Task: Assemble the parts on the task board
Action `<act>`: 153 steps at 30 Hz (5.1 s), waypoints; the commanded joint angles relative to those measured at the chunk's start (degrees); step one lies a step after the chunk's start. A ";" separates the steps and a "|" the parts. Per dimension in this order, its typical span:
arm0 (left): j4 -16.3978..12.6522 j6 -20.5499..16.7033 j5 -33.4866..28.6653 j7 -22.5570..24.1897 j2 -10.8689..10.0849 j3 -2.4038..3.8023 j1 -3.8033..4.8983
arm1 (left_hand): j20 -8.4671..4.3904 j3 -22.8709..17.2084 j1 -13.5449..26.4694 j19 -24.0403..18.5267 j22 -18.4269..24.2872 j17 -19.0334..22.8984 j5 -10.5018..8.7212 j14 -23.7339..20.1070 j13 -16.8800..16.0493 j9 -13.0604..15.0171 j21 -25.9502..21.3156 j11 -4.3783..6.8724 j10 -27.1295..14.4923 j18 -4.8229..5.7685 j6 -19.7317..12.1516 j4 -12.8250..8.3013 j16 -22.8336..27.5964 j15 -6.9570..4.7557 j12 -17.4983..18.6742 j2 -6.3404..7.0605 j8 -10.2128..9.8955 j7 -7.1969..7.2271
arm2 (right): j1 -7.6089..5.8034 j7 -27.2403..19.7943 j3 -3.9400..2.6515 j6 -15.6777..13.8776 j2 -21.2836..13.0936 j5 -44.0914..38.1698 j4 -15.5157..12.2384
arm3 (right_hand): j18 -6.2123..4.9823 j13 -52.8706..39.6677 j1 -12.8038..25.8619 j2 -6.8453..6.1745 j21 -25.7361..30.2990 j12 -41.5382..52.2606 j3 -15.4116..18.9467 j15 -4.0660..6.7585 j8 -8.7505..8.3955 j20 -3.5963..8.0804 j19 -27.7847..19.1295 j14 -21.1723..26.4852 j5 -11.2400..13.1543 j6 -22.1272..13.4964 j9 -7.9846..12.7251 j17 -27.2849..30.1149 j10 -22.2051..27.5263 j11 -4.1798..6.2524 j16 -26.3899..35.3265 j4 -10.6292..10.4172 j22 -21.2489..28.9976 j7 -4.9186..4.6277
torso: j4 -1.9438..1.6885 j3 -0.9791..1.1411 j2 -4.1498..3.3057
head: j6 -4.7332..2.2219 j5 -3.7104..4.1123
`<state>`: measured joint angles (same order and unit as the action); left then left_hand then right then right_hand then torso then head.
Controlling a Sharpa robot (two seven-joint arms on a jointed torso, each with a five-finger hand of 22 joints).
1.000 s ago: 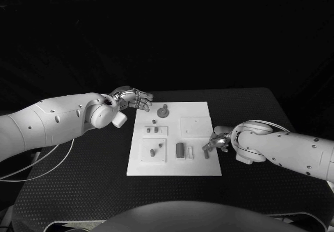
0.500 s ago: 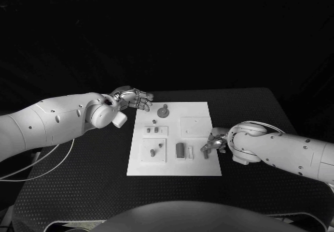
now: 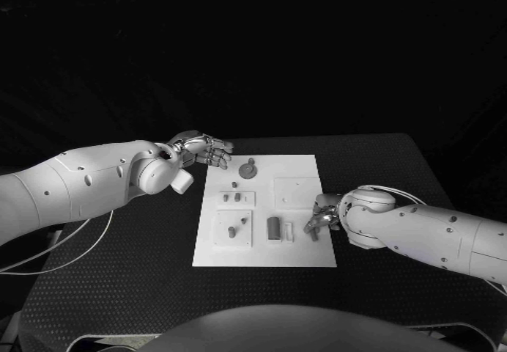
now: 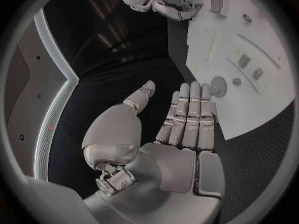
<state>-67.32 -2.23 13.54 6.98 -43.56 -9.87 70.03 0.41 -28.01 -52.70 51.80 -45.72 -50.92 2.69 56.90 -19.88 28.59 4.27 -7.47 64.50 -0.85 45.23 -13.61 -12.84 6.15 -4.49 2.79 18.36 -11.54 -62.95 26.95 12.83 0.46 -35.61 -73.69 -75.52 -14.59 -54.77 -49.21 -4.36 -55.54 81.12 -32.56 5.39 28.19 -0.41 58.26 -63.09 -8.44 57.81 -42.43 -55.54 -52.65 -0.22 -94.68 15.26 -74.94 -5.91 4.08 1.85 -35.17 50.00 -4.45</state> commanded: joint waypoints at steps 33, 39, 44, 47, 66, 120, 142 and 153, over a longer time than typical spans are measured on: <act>-0.38 1.10 0.59 0.01 -0.22 0.04 0.07 | 0.13 -0.12 0.41 -0.40 0.10 -0.13 0.12 0.19 -0.05 -0.04 -0.15 -0.12 -0.28 0.17 -0.16 0.35 0.28 0.07 0.18 0.18 0.04 0.09 | -1.17 -1.71 1.27 -10.25 -3.53 22.84 -5.20 | -0.41 -0.31 -5.84 8.25 0.13 -0.37 0.16 0.24 -12.05 -0.04 0.48 -1.87 -0.02 1.51 2.80 -1.49 -1.22 0.80 -0.16 1.65 -1.04 0.47 | 0.10 0.06 0.00 | 0.00 0.11; -0.47 1.24 0.63 -0.04 -0.29 0.04 0.08 | 0.13 -0.12 0.39 -0.40 0.10 -0.14 0.12 0.19 -0.05 -0.04 -0.15 -0.12 -0.27 0.17 -0.15 0.33 0.29 0.07 0.18 0.19 0.05 0.09 | -1.71 -1.70 1.26 -10.86 -3.94 24.54 -6.64 | -0.41 -0.30 -5.90 8.10 0.11 -0.40 0.23 0.30 -12.03 0.01 0.55 -1.99 -0.02 1.62 2.82 -1.52 -1.31 0.86 -0.13 1.65 -1.01 0.52 | 0.10 0.02 -0.02 | 0.00 0.20; -0.51 1.36 0.74 -0.07 -0.29 0.04 0.08 | 0.14 -0.12 0.37 -0.41 0.10 -0.14 0.12 0.19 -0.06 -0.04 -0.15 -0.12 -0.27 0.17 -0.15 0.32 0.30 0.07 0.17 0.20 0.05 0.09 | -1.73 -1.92 1.26 -11.34 -3.79 24.93 -7.10 | -0.41 -0.29 -5.90 8.04 0.11 -0.42 0.27 0.33 -12.04 0.03 0.58 -1.94 -0.02 1.66 2.83 -1.41 -1.35 0.88 -0.14 1.63 -0.99 0.54 | 0.09 0.05 -0.02 | 0.00 0.20; -0.52 1.41 0.79 -0.07 -0.31 0.04 0.08 | 0.13 -0.12 0.35 -0.41 0.10 -0.15 0.12 0.19 -0.06 -0.04 -0.15 -0.12 -0.27 0.17 -0.14 0.30 0.30 0.07 0.17 0.21 0.06 0.09 | -1.73 -2.07 1.26 -12.21 -3.61 24.94 -7.07 | -0.41 -0.29 -5.91 8.07 0.12 -0.43 0.27 0.34 -12.04 0.04 0.59 -1.98 -0.03 1.67 2.84 -1.45 -1.36 0.89 -0.12 1.63 -0.99 0.54 | 0.10 0.07 -0.02 | 0.00 0.19; -0.45 1.66 0.91 -0.06 -0.05 0.04 0.09 | 0.16 -0.11 0.34 -0.44 0.11 -0.17 0.12 0.15 -0.06 -0.03 -0.16 -0.12 -0.27 0.19 -0.15 0.30 0.36 0.10 0.17 0.21 0.06 0.09 | -1.54 -1.41 1.27 -10.29 0.99 24.82 -3.35 | -0.41 -0.26 -5.86 8.07 0.17 -0.50 0.33 0.39 -12.11 0.06 0.60 -2.03 -0.04 1.66 2.90 -1.43 -1.42 0.90 -0.07 1.61 -0.93 0.55 | 0.01 0.03 -0.01 | 0.00 0.03; -0.05 1.75 0.96 0.06 0.38 0.04 0.08 | 0.23 -0.05 0.32 -0.63 0.14 -0.23 0.12 -0.02 -0.05 -0.04 -0.21 -0.14 -0.32 0.23 -0.23 0.29 0.57 0.20 0.20 0.28 0.05 0.06 | 0.00 -2.09 1.27 -10.15 3.35 25.86 -1.03 | -0.41 -0.35 0.79 2.56 1.49 -1.51 0.43 0.18 -13.75 -0.18 1.11 -0.24 -0.05 0.64 4.24 0.39 -0.82 0.18 0.23 -2.20 -0.39 -0.22 | 0.09 0.05 -0.01 | 0.00 -0.27; -0.05 1.74 0.96 -0.02 0.37 0.04 0.08 | 0.27 -0.04 0.28 -0.73 0.15 -0.24 0.12 -0.11 -0.05 -0.04 -0.23 -0.15 -0.33 0.24 -0.24 0.27 0.66 0.25 0.21 0.29 0.05 0.06 | 0.13 -3.04 1.27 -8.52 3.40 25.66 -1.42 | -0.41 -0.56 1.85 0.01 1.84 -1.63 0.01 0.02 -14.07 -0.16 0.84 1.01 -0.02 0.20 4.44 1.44 -0.29 -0.01 0.22 -3.25 -0.56 -0.42 | 0.08 0.07 -0.01 | 0.00 -0.36; -0.08 1.70 0.96 -0.03 0.32 0.04 0.08 | 0.28 -0.04 0.27 -0.75 0.15 -0.26 0.12 -0.12 -0.05 -0.04 -0.23 -0.15 -0.33 0.24 -0.24 0.27 0.68 0.26 0.21 0.29 0.06 0.06 | 0.19 -3.77 1.27 -8.21 3.24 23.81 -1.50 | -0.41 -0.76 -4.17 6.53 1.79 -1.54 -2.96 0.15 -13.16 -0.39 0.61 1.03 -0.14 1.30 3.93 1.13 -0.39 0.35 0.16 1.22 -0.95 0.03 | 0.09 0.05 0.00 | 0.00 -0.38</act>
<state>-67.29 -1.23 14.43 6.51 -43.31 -9.87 70.05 0.82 -28.01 -52.70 51.39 -45.64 -51.10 2.70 56.90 -19.88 28.59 4.27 -7.47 64.50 -0.85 45.23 -13.61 -12.40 6.15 -4.49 2.79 18.36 -11.54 -63.11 25.49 14.00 -10.02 -32.84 -49.16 -76.36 -14.16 -55.50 -51.93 0.31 -54.01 79.80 -35.01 5.37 14.84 -0.64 59.06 -62.22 -8.40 58.70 -38.09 -54.34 -53.01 -0.23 -94.68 16.37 -74.91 -5.85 4.16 1.90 -35.17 50.00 -4.80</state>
